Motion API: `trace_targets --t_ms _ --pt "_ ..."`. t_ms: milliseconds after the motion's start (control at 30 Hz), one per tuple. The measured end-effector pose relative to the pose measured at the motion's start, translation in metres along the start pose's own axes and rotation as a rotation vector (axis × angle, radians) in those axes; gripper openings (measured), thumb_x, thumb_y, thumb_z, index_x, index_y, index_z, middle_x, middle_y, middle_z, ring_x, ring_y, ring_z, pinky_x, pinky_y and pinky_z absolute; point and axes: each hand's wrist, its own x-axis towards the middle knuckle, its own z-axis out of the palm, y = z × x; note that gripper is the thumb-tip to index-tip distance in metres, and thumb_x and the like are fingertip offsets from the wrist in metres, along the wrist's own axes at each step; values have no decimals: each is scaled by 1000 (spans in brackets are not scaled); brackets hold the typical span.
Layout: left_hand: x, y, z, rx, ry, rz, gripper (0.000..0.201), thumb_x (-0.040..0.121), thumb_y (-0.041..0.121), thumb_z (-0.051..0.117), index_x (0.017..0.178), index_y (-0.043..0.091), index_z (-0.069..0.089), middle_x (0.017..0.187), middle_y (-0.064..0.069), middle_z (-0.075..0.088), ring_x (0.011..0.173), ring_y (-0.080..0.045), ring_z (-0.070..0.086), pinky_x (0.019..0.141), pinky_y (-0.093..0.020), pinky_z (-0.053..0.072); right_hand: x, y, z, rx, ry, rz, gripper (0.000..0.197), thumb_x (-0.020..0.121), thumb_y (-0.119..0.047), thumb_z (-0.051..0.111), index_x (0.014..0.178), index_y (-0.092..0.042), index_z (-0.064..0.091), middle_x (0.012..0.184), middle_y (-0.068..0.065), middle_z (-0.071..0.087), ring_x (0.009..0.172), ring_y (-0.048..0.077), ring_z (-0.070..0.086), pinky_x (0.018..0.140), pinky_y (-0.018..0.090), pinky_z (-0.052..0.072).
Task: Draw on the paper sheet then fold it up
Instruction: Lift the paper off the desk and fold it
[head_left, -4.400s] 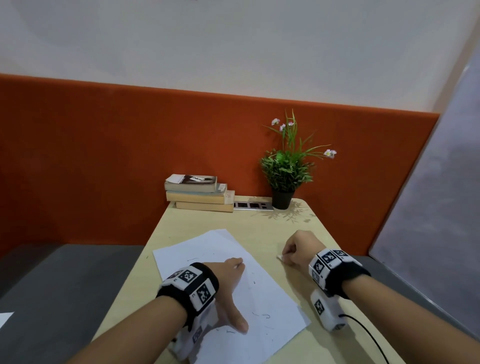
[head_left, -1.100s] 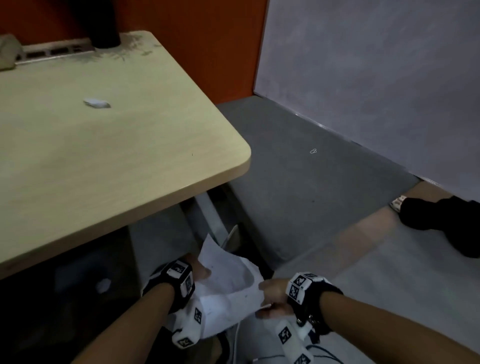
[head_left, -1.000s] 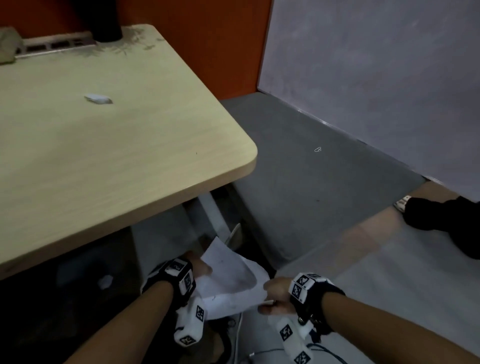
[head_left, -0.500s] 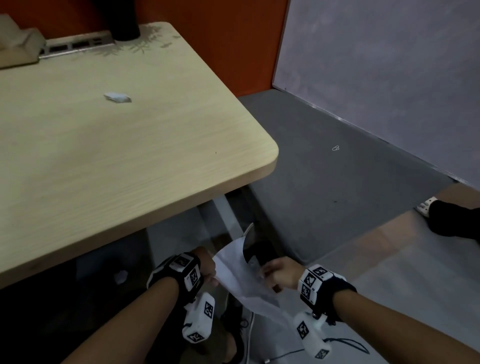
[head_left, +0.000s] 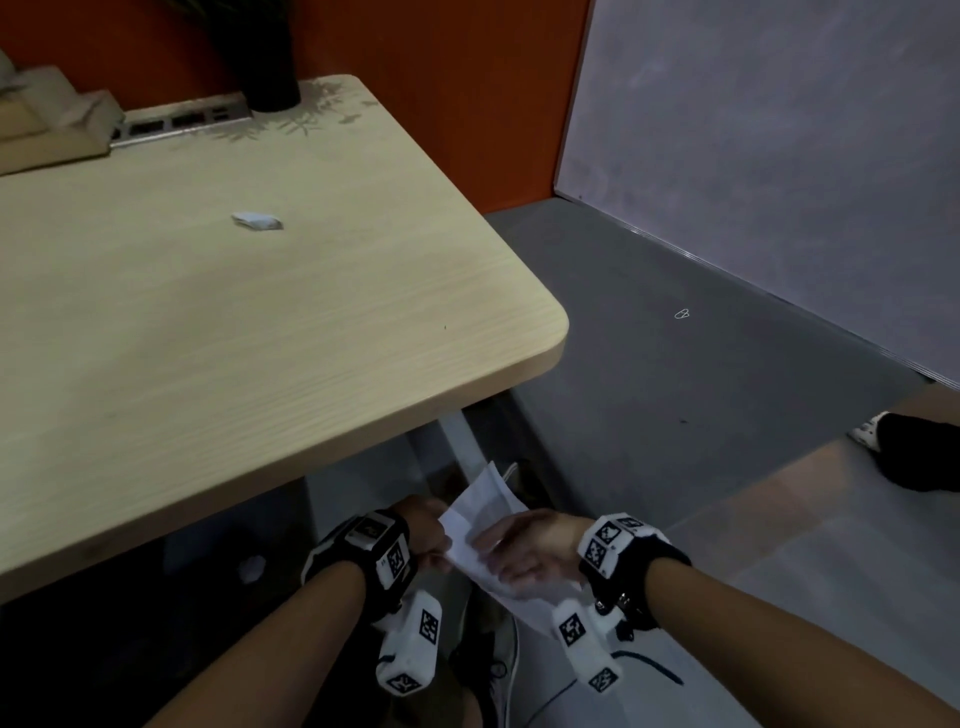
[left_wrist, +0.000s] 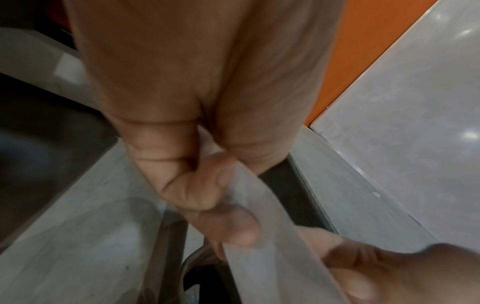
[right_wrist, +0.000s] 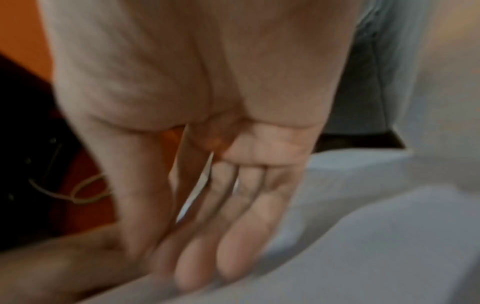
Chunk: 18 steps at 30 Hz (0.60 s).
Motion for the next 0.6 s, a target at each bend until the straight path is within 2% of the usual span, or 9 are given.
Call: trace_targets --t_ms 100,200,267,333,367,433,500,533,600 --pt "-3 6 -1 -5 -4 31 32 99 -2 57 129 11 58 76 -4 63 37 -1 56 39 -15 40 -12 0 10 -36 -230 65 21 95 -6 64 106 -20 76 95 3 73 85 14 68 80 21 59" --pt "-2 5 -1 10 -16 46 33 99 -3 55 132 3 59 77 -6 64 38 -3 58 38 -16 41 2 7 1 -120 113 108 21 95 -12 65 113 -16 74 95 4 73 80 16 65 83 28 57" --pt "-4 6 -2 20 -9 64 33 99 -4 54 131 -1 60 75 -6 63 39 -5 59 36 -16 39 6 10 -10 -282 397 60 30 94 -7 65 124 -9 68 96 7 67 69 14 56 75 28 52" --pt "-10 8 -3 41 7 94 30 100 -2 53 129 -2 60 74 -3 59 47 -9 57 35 -15 38 11 12 -15 -160 361 -12 35 94 5 61 127 -4 66 89 9 66 65 14 53 63 26 47" --pt "-13 10 -4 54 13 110 29 100 1 53 128 0 61 75 -1 57 53 -10 54 35 -15 37 8 11 -12 -30 243 -13 35 93 7 60 126 -2 68 86 8 68 67 16 56 60 26 49" --pt "-17 11 -6 79 27 137 27 101 6 52 127 5 61 77 1 56 58 -10 52 35 -14 37 -10 4 1 50 -63 33 27 92 1 64 113 -13 75 90 6 70 78 17 65 68 25 58" --pt "-19 11 -7 104 16 153 27 101 8 52 127 8 61 77 1 57 58 -11 52 36 -14 37 -18 3 5 -27 -195 58 21 94 -7 66 109 -19 74 94 4 71 87 16 67 81 25 60" --pt "-21 11 -7 120 6 161 28 101 8 52 128 8 61 78 1 57 58 -11 52 37 -15 37 -17 4 5 -50 -159 75 20 93 -9 66 109 -19 74 95 3 72 88 16 67 84 28 60" --pt "-24 10 -10 138 10 178 30 101 5 50 129 5 61 81 0 58 58 -11 53 36 -14 36 -8 6 -2 -100 125 110 21 93 -11 67 113 -15 72 91 4 72 81 17 66 84 33 59"
